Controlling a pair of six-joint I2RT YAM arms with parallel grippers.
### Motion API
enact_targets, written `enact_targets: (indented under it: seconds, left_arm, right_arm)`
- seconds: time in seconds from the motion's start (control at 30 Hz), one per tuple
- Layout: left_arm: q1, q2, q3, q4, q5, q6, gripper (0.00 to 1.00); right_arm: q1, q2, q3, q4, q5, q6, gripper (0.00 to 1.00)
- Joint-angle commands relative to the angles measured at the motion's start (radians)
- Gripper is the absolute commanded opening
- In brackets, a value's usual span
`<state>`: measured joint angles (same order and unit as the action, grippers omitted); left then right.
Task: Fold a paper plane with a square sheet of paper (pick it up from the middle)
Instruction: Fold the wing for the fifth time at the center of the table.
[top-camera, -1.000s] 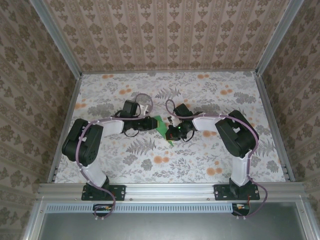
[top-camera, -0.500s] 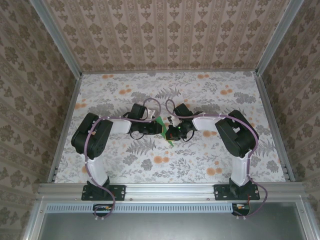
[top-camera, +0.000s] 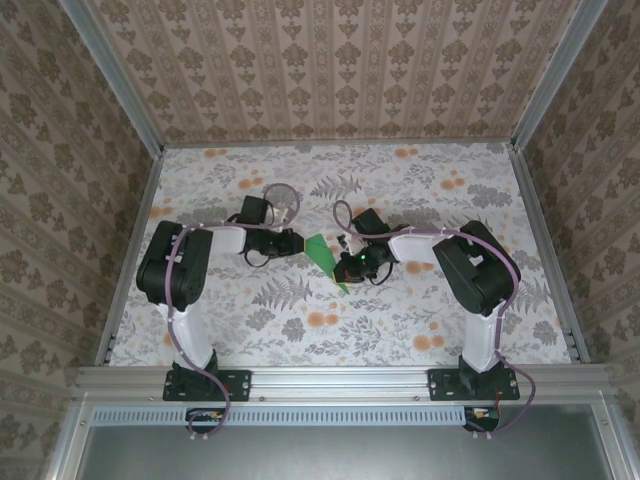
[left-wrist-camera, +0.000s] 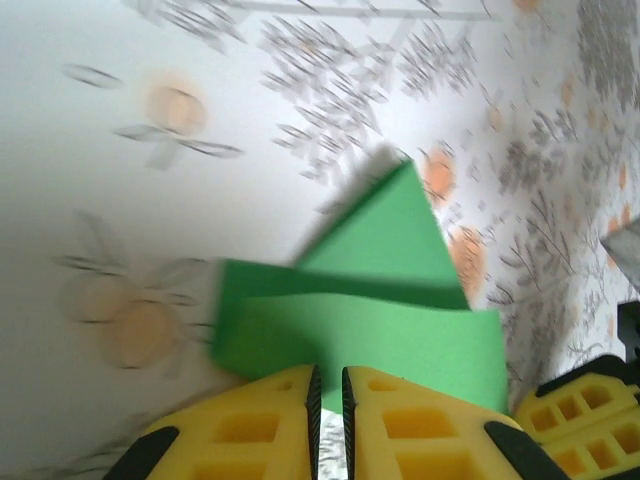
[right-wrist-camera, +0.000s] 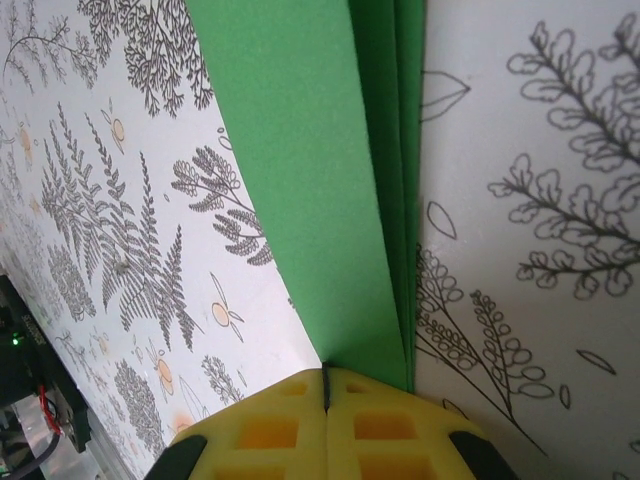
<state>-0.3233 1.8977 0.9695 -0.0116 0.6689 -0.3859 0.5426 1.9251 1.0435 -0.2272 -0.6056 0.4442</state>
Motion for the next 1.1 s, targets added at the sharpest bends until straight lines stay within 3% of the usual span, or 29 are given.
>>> enact_targets:
  seconds: [0.0, 0.2, 0.4, 0.57, 0.77, 1.07]
  left_arm:
    - [0.067, 0.049, 0.038, -0.083, -0.09, 0.042, 0.17]
    - [0.115, 0.038, 0.079, -0.1, -0.109, 0.027, 0.17]
    - [0.096, -0.1, 0.011, -0.038, -0.09, -0.043, 0.17]
    - [-0.012, -0.205, -0.094, 0.071, -0.062, -0.098, 0.11]
    - [-0.172, -0.161, -0.099, 0.172, -0.054, -0.13, 0.05]
    - [-0.202, -0.018, -0.017, 0.104, -0.094, -0.107, 0.0]
  right_arm:
    - [-0.004, 0.052, -0.07, -0.159, 0.104, -0.021, 0.0]
    - [-0.004, 0.051, -0.063, -0.15, 0.091, -0.013, 0.0]
    - [-0.004, 0.04, -0.053, -0.139, 0.083, 0.001, 0.0]
    - [-0.004, 0.039, -0.055, -0.139, 0.081, 0.004, 0.0]
    - [-0.004, 0.05, -0.059, -0.136, 0.079, 0.005, 0.0]
    - [-0.004, 0.047, -0.066, -0.133, 0.079, 0.005, 0.0]
